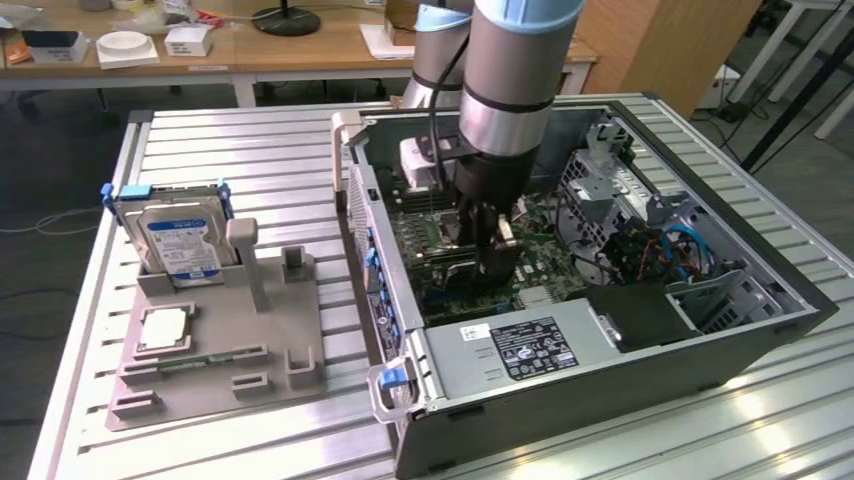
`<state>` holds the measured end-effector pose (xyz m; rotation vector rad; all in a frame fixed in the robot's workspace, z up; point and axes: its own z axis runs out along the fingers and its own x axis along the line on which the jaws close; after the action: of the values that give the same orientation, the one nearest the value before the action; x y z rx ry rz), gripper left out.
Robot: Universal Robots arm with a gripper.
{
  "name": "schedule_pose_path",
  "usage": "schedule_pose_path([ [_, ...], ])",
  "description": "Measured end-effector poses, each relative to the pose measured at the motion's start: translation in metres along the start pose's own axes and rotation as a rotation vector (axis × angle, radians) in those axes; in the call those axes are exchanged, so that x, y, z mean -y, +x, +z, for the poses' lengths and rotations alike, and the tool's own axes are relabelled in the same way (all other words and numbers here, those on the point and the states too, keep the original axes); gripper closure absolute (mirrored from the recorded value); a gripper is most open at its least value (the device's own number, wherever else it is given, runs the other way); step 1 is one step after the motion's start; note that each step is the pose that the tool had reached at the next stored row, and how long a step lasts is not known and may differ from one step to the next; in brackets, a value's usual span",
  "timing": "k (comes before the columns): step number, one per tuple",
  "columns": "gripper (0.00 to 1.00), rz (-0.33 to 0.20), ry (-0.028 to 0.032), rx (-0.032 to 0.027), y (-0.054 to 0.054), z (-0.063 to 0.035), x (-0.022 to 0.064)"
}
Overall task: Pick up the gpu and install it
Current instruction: 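Insert the gpu into the slot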
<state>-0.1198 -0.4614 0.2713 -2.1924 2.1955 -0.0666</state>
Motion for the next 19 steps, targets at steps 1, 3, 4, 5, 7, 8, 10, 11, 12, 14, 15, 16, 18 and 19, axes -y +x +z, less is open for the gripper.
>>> schedule_pose_path([
  [1,0.40,0.000,0.0000,0.0000,0.0000,-0.0039,0.0002],
  [3,0.40,0.000,0.0002,0.0015,0.0000,-0.0070,0.0003],
  [4,0.40,0.000,0.0003,0.0015,0.0000,-0.0070,0.0003],
  [5,0.40,0.000,0.0003,0.0016,0.0000,-0.0070,0.0003],
  [7,0.40,0.000,0.0003,0.0015,0.0000,-0.0070,0.0003],
  [8,0.42,0.000,0.0003,0.0016,0.0000,-0.0070,0.0003],
  [10,0.48,0.000,0.0002,0.0015,0.0000,-0.0071,0.0003],
  [11,0.55,0.000,0.0002,0.0015,0.0000,-0.0071,0.0003],
  [12,0.55,0.000,0.0002,0.0015,0.0000,-0.0071,0.0003],
  [14,0.66,0.000,0.0002,0.0015,0.0000,-0.0071,0.0003],
  [15,0.66,0.000,0.0003,0.0015,0.0000,-0.0070,0.0003],
  [16,0.72,0.000,0.0002,0.0015,0.0000,-0.0071,0.0003],
  [18,0.78,0.000,0.0003,0.0015,0.0000,-0.0071,0.0003],
  [19,0.84,0.000,0.0002,0.0015,0.0000,-0.0071,0.0003],
])
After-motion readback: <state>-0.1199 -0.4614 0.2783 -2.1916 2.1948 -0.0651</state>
